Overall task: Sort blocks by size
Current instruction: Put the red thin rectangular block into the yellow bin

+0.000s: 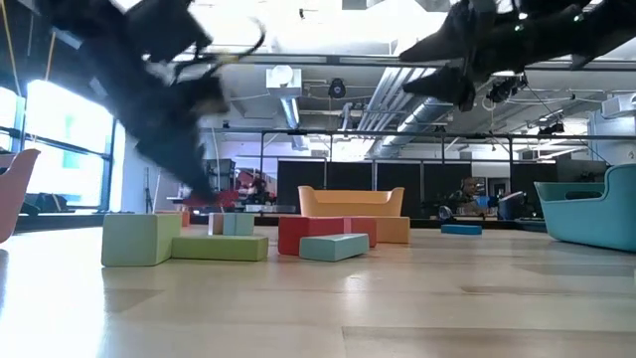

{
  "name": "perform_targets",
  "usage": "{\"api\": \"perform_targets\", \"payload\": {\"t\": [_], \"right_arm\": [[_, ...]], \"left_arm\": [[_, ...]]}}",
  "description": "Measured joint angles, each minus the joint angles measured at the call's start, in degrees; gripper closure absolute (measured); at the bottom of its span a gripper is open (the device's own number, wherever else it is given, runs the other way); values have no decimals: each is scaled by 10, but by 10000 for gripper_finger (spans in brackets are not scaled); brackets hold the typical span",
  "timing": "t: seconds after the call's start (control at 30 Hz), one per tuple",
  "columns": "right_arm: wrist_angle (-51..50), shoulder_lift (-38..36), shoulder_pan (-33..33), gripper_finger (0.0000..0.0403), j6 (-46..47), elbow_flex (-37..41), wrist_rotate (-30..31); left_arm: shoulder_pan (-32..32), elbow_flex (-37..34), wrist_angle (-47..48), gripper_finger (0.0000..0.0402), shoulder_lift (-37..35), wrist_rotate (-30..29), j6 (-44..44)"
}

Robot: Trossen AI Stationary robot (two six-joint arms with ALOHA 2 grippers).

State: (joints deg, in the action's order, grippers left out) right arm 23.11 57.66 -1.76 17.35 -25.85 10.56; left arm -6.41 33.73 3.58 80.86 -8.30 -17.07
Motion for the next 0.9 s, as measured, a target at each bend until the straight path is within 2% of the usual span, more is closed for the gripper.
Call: {"api": "perform_targets", "payload": {"t": [0.07, 0.13, 0.23, 0.37, 0.5, 0.6, 0.73, 0.9], "right_arm": [[-21, -33, 0, 112, -13, 0, 9], [-40, -65, 0, 112, -31, 0, 23], [-51, -87, 0, 112, -57, 0, 59], [-53, -80, 0, 112, -59, 0, 101], [-71, -57, 0, 112, -55, 0, 102], [-107, -48, 2, 112, -49, 0, 102], [-145, -47, 5, 112, -43, 0, 115], [-152, -47, 6, 112, -48, 0, 116]], "left_arm": [[2, 43, 31, 307, 0, -7, 32], [14, 90, 43, 307, 0, -41, 68], [64, 156, 34, 307, 2, -67, 138], [165, 258, 45, 307, 48, -3, 176], [256, 383, 109, 307, 152, 55, 208], [298, 496, 201, 307, 254, 64, 240], [332, 640, 327, 307, 378, 56, 252], [346, 758, 378, 300, 477, 55, 271]]}}
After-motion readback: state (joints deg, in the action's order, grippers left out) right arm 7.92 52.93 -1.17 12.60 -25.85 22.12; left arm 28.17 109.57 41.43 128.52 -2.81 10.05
